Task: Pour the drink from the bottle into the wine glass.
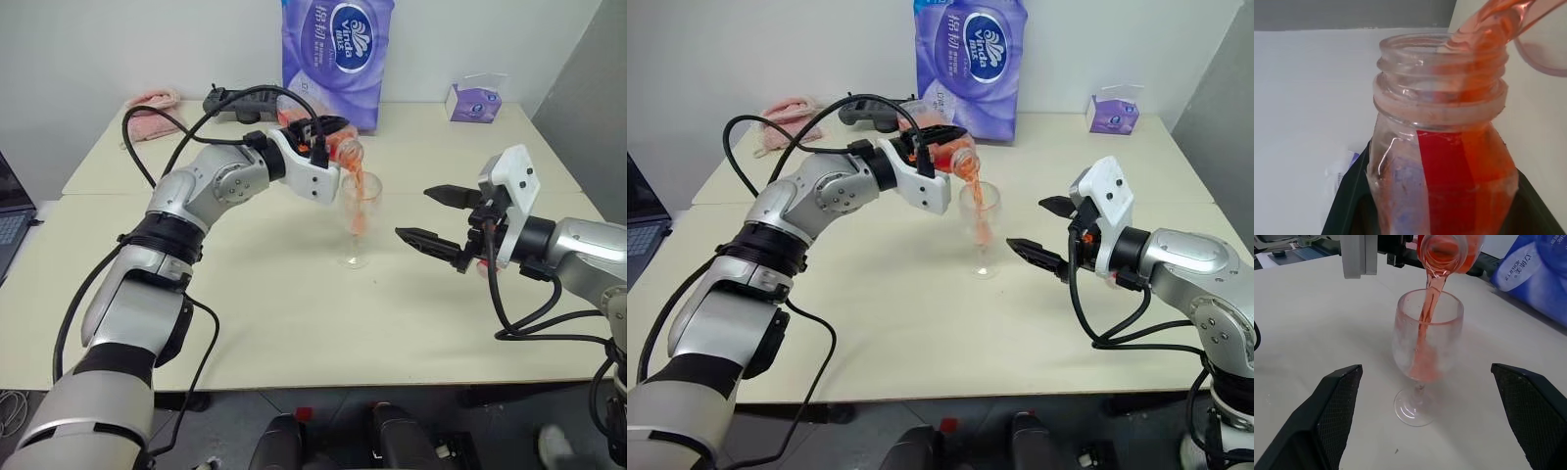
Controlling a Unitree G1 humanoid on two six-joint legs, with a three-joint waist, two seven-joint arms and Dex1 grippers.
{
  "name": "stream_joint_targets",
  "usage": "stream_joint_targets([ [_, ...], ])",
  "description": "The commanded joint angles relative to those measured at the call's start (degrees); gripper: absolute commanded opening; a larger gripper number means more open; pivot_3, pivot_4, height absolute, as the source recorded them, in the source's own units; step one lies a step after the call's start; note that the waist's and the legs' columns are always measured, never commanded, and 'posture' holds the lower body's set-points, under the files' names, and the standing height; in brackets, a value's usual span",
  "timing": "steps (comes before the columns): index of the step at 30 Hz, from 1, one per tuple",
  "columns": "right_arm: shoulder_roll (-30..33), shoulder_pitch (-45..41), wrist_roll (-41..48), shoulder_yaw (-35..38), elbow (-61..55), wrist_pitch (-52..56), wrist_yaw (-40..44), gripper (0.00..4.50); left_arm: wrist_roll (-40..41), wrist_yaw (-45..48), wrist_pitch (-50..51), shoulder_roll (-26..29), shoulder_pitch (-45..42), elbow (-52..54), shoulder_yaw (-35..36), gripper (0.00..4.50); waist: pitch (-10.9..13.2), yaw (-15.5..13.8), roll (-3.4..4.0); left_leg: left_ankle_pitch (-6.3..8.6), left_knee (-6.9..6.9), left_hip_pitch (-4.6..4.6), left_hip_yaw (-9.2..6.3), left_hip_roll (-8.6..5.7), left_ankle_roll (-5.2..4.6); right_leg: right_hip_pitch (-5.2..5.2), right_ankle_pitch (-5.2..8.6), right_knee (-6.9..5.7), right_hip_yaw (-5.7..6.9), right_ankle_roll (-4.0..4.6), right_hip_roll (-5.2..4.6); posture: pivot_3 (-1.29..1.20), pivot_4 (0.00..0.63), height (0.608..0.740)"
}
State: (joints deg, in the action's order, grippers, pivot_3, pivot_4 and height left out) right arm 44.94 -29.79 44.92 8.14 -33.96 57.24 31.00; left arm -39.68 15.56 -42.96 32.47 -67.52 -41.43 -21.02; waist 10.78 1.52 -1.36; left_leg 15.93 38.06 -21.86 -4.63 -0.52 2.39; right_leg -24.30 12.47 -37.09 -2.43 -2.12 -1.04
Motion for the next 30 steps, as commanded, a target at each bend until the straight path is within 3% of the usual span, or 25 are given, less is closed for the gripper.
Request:
stream_joint_targets([
  [1,0.3,-0.6,-0.6,0.6,-1.0,-1.5,0.1,4.50,0.0,-1.7,-0.8,0.9,-2.6,0.5,0.3,1.72,0.0,0.0,0.00,0.00,0.00,0.00,0.00,0.00,0.00,0.00,0.00,-0.01,0.00,0.00,0.00,0.00,0.150,0.740],
  [30,-0.5,-2.1,-2.2,-1.4,-0.1,-2.1,0.4,4.50,-1.6,-2.3,-2.8,1.7,-3.6,-2.0,-1.1,1.72,0.0,0.0,0.00,0.00,0.05,0.02,0.00,-0.01,0.00,0.00,-0.01,-0.09,0.00,-0.01,0.00,0.00,0.150,0.740],
])
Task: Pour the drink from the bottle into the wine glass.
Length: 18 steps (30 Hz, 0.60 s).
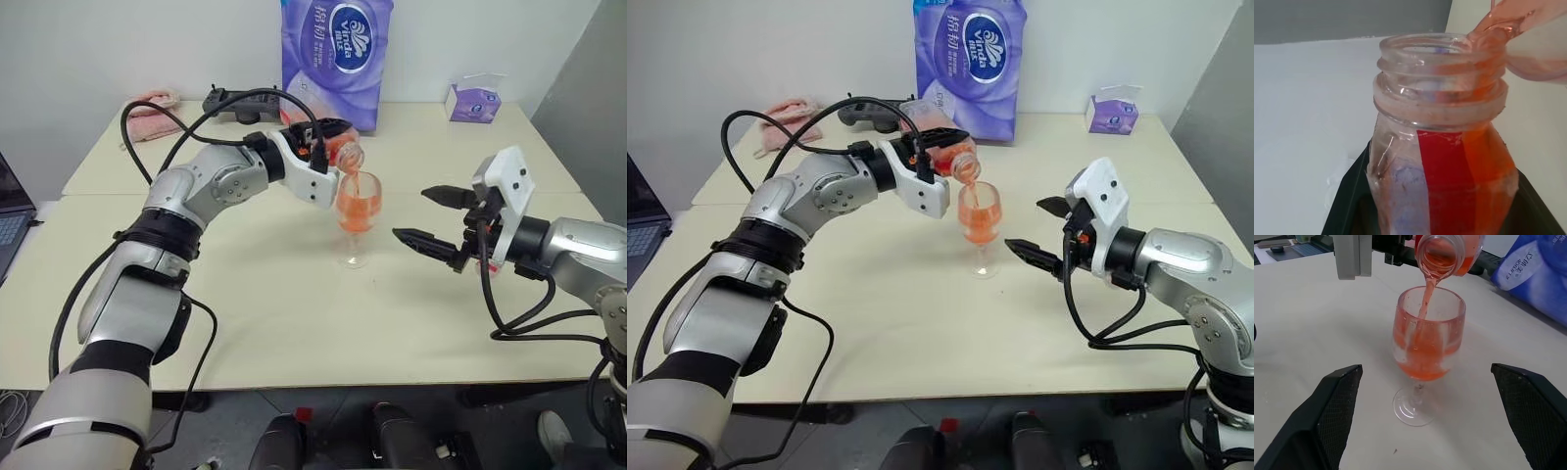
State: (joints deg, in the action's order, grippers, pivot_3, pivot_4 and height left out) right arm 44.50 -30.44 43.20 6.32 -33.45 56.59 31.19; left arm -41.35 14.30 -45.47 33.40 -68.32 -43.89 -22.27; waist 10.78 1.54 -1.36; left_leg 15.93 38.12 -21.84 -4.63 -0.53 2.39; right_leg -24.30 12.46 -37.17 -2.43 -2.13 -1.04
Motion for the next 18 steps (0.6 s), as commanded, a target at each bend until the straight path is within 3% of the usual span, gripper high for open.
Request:
stream_joint_targets([
  [1,-0.1,-1.4,-0.5,0.4,-0.5,-1.5,0.3,4.50,0.0,-1.0,-0.3,0.7,-2.9,0.4,0.1,1.72,0.0,0.0,0.00,0.00,0.00,0.00,0.00,0.00,0.00,0.00,0.00,0.00,0.00,0.00,0.00,0.00,0.150,0.740],
  [18,-0.9,-1.8,-2.3,-0.4,0.3,-3.2,1.1,4.50,-0.2,-1.5,-1.1,1.3,-4.2,-0.9,0.3,1.72,0.0,0.0,0.00,0.00,0.02,0.01,0.00,0.00,0.00,0.00,0.00,-0.03,0.00,0.00,0.00,0.00,0.150,0.740],
])
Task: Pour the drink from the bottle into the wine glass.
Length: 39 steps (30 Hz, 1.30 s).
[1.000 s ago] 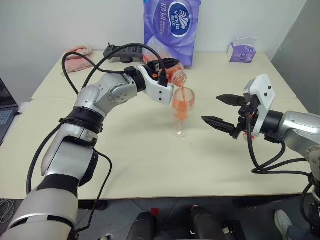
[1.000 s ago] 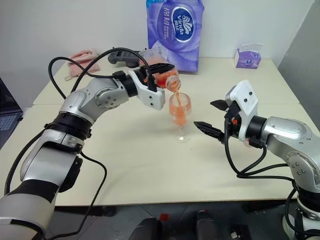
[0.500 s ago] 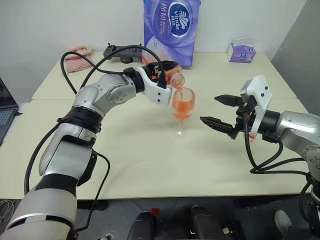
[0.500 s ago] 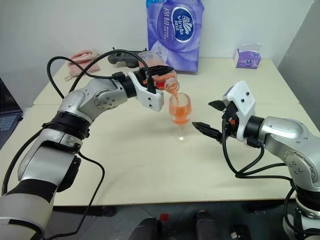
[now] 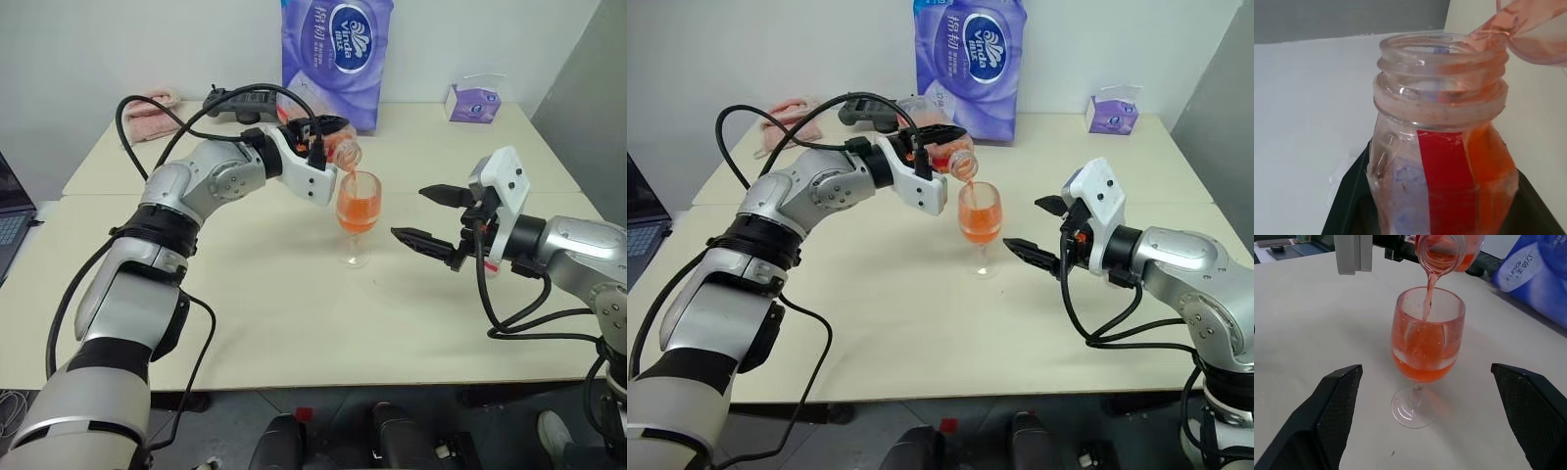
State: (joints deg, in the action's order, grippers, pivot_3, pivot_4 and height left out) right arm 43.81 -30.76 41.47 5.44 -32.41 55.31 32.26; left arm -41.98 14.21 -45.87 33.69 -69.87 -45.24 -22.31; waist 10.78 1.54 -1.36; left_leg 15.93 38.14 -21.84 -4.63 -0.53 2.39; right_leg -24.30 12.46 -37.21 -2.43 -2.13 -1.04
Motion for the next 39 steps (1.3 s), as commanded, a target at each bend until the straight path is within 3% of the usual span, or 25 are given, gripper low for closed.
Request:
stream_joint_targets([
  [1,-0.3,-1.5,-0.8,0.5,-0.6,-2.0,0.0,4.50,0.9,-1.3,-0.8,0.8,-2.6,0.1,0.5,1.72,0.0,0.0,0.00,0.00,0.00,0.00,0.00,0.00,0.00,0.00,0.00,0.00,0.00,0.00,0.00,0.00,0.150,0.740],
  [5,-0.8,-2.4,-1.0,0.5,-0.1,-2.3,-0.3,4.50,4.7,0.7,-0.3,0.0,-2.0,-1.2,2.0,1.72,0.0,0.0,0.00,0.00,0.01,0.00,0.00,0.00,0.00,0.00,0.00,-0.01,0.00,0.00,0.00,0.00,0.150,0.740],
  [9,-3.3,-6.5,-1.8,1.2,2.1,-3.2,-2.4,4.50,21.3,12.2,5.2,-2.9,2.0,-0.7,7.8,1.72,0.0,0.1,0.01,0.00,0.06,0.01,0.00,0.00,0.00,0.00,0.00,-0.08,0.00,0.00,0.00,0.00,0.150,0.740],
  [14,-6.2,-12.8,-0.8,1.7,4.4,-2.2,-3.7,4.50,37.7,20.6,20.2,-4.0,8.1,5.1,16.9,1.71,0.0,0.4,0.02,0.00,0.06,0.06,0.00,0.04,0.00,-0.08,0.00,-0.32,-0.01,0.01,0.01,0.00,0.150,0.740],
  [20,-11.5,-20.7,-1.1,-4.8,5.8,-0.8,-3.9,4.50,51.4,18.9,43.4,-4.1,18.1,16.3,28.7,1.71,0.0,1.0,0.05,0.00,0.07,0.11,-0.03,0.10,0.00,-0.26,0.02,-0.69,-0.01,0.00,0.05,0.00,0.150,0.740],
  [23,-15.8,-24.1,-1.8,-7.9,9.0,0.3,-5.0,4.50,57.1,12.7,53.8,-5.9,22.3,22.0,35.2,1.71,0.0,1.2,0.04,-0.01,0.09,0.08,-0.12,0.10,0.01,-0.26,0.02,-0.71,0.06,0.00,0.05,0.00,0.150,0.740],
  [30,-19.4,-23.9,-2.2,-14.6,10.6,-0.6,1.6,4.50,56.8,1.7,60.4,-7.6,31.5,28.5,39.9,1.71,0.0,0.8,0.03,-0.01,0.15,0.00,-0.15,0.11,0.02,-0.31,0.01,-0.67,0.04,0.01,-0.08,0.00,0.150,0.740],
  [37,-19.0,-24.1,-2.9,-15.1,11.2,-0.8,4.3,4.50,57.9,0.2,60.8,-8.8,36.0,29.4,40.8,1.71,-0.1,0.1,0.00,-0.02,0.23,-0.05,-0.12,0.07,0.03,-0.31,0.01,-0.65,0.03,0.01,-0.11,0.00,0.150,0.740],
  [39,-18.8,-24.0,-3.1,-15.1,11.1,-0.7,4.8,4.50,57.7,-0.6,60.9,-8.8,37.3,29.9,41.0,2.43,-0.1,0.1,0.00,-0.02,0.22,-0.04,-0.13,0.07,0.04,-0.31,0.01,-0.65,0.05,0.01,-0.11,0.00,0.150,0.740],
])
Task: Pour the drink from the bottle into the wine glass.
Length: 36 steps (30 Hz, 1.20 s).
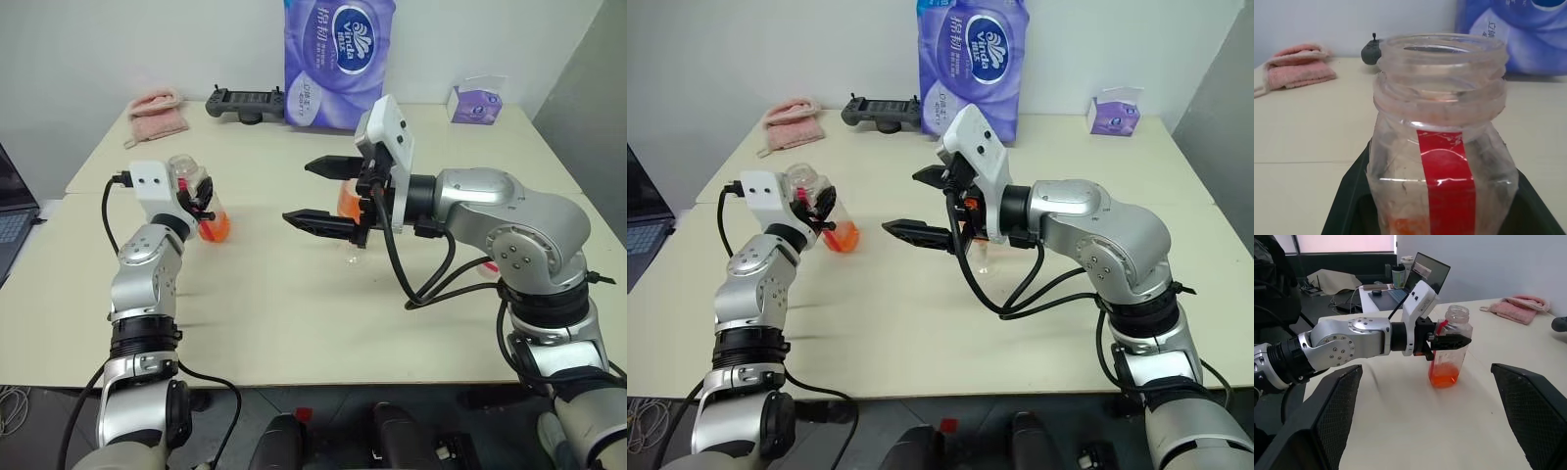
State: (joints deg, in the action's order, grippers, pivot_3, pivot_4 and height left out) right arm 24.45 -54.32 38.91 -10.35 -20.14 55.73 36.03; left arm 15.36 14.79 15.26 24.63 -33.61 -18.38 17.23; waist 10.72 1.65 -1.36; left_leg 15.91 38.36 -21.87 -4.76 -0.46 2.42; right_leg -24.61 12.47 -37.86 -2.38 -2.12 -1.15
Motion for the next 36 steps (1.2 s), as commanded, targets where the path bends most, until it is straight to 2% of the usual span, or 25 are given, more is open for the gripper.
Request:
stream_joint_targets([
  [1,0.7,-0.4,-0.7,0.6,-1.2,-1.1,1.2,4.50,0.0,-1.4,0.3,0.5,1.7,3.4,1.3,2.70,0.0,0.1,0.00,0.00,-0.01,0.02,0.01,0.00,0.00,0.00,0.00,-0.01,0.00,0.00,0.00,0.00,0.150,0.740],
  [6,0.7,-0.1,-0.9,0.8,-1.5,-0.9,1.7,4.50,-0.5,-1.6,1.6,1.0,4.4,6.0,0.8,4.30,0.0,0.1,0.01,0.00,-0.06,0.06,0.04,0.00,0.00,0.00,0.00,-0.01,0.00,0.00,0.03,0.00,0.150,0.740],
  [7,0.6,-0.1,-1.1,0.8,-1.4,-1.1,1.8,4.50,-0.4,-1.6,1.9,1.1,4.8,6.6,0.7,4.41,0.0,0.1,0.01,0.00,-0.06,0.06,0.03,0.00,0.00,0.00,0.00,-0.01,0.00,0.00,0.03,0.00,0.150,0.740],
  [13,0.5,0.0,-2.1,0.8,-0.7,-1.9,2.4,4.50,0.0,-1.2,4.4,1.1,6.4,9.9,0.3,4.41,0.0,0.1,0.01,0.00,-0.06,0.04,0.03,0.00,0.00,0.00,0.00,0.01,0.00,0.00,0.01,0.00,0.150,0.740],
  [18,1.4,0.1,-3.4,1.1,0.4,-3.2,3.7,4.50,2.3,-0.7,8.3,1.5,10.4,16.7,2.1,4.41,0.0,0.2,0.01,0.00,-0.10,0.06,0.05,0.01,0.00,0.00,0.00,0.02,-0.02,0.00,0.01,0.00,0.150,0.740],
  [22,3.1,0.4,-4.2,1.5,1.2,-4.4,5.4,4.50,8.2,0.8,12.9,1.7,15.8,24.2,6.8,4.41,0.0,0.2,0.01,0.00,-0.14,0.07,0.05,0.06,0.00,-0.01,0.00,0.07,-0.03,0.00,0.01,0.00,0.150,0.740],
  [26,5.5,0.9,-3.9,3.2,1.9,-5.4,7.9,4.50,13.8,4.3,16.4,4.5,22.2,31.4,12.2,4.41,0.0,0.2,0.01,0.00,-0.18,0.08,0.04,0.06,0.00,-0.01,0.01,0.09,-0.01,0.02,0.02,0.00,0.150,0.740],
  [30,8.1,1.8,-1.6,7.0,2.0,-5.1,10.1,4.50,23.8,12.6,19.7,9.1,26.2,37.4,16.7,4.41,0.0,0.1,0.01,0.00,-0.19,0.06,0.06,0.06,0.00,0.00,0.03,0.15,-0.01,0.04,0.03,0.00,0.150,0.740],
  [31,8.9,2.1,0.9,9.9,2.5,-3.7,10.8,4.50,29.5,15.2,23.2,11.4,26.4,39.1,18.3,4.41,0.0,0.0,0.01,0.00,-0.19,0.07,0.06,0.06,0.00,0.01,0.03,0.17,-0.01,0.04,0.02,0.00,0.150,0.740],
  [34,15.2,5.7,5.9,19.6,5.4,-1.2,14.6,4.50,47.3,24.2,35.0,22.9,24.2,43.4,21.3,4.41,0.1,-0.3,-0.23,0.00,-0.16,0.02,-0.03,0.06,0.00,0.10,0.05,0.24,0.08,0.05,0.03,0.00,0.150,0.740],
  [36,19.4,9.6,6.7,23.2,6.9,-1.7,17.3,4.50,51.7,27.3,37.8,28.7,21.6,42.6,21.3,4.41,0.1,-0.8,-0.24,0.00,-0.16,0.02,-0.13,0.06,0.00,0.29,0.06,0.55,0.17,0.06,0.02,0.00,0.150,0.740],
])
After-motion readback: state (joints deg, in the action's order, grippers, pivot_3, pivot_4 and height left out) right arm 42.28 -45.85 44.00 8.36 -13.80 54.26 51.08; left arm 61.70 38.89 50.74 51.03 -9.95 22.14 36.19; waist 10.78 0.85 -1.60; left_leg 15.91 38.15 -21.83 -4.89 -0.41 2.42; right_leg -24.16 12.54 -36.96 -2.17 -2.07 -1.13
